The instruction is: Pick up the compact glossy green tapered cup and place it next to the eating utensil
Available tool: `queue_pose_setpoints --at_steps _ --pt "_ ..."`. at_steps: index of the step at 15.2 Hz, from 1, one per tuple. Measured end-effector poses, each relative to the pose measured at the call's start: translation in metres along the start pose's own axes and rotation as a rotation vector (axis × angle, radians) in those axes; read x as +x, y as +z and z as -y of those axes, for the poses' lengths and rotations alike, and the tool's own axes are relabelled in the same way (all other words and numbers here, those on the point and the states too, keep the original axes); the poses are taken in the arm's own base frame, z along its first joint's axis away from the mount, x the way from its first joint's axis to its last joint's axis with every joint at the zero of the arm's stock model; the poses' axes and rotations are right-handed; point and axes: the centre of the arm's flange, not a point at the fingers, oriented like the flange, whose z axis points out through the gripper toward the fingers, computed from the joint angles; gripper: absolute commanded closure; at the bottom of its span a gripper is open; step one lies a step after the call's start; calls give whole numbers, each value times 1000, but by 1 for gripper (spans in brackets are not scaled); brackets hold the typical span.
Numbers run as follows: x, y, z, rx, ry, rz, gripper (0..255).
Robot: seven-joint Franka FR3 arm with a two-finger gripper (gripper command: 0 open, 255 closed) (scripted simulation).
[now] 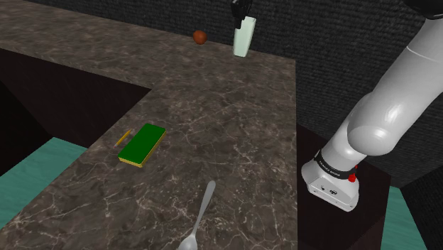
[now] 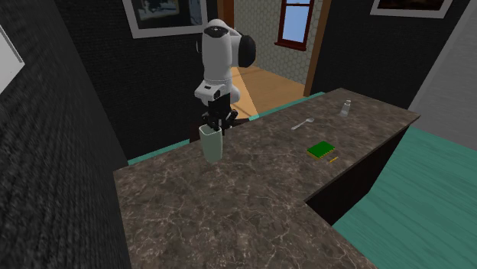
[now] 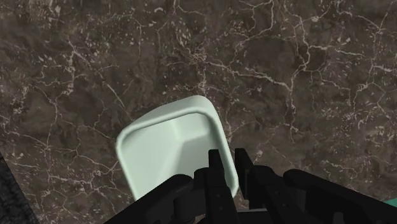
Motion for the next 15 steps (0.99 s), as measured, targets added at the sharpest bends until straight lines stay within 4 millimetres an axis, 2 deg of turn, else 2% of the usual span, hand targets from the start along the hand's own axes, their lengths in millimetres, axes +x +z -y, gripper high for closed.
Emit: queue_pose_setpoints --at_steps 15 --pt "0 -78 -2 0 0 0 255"
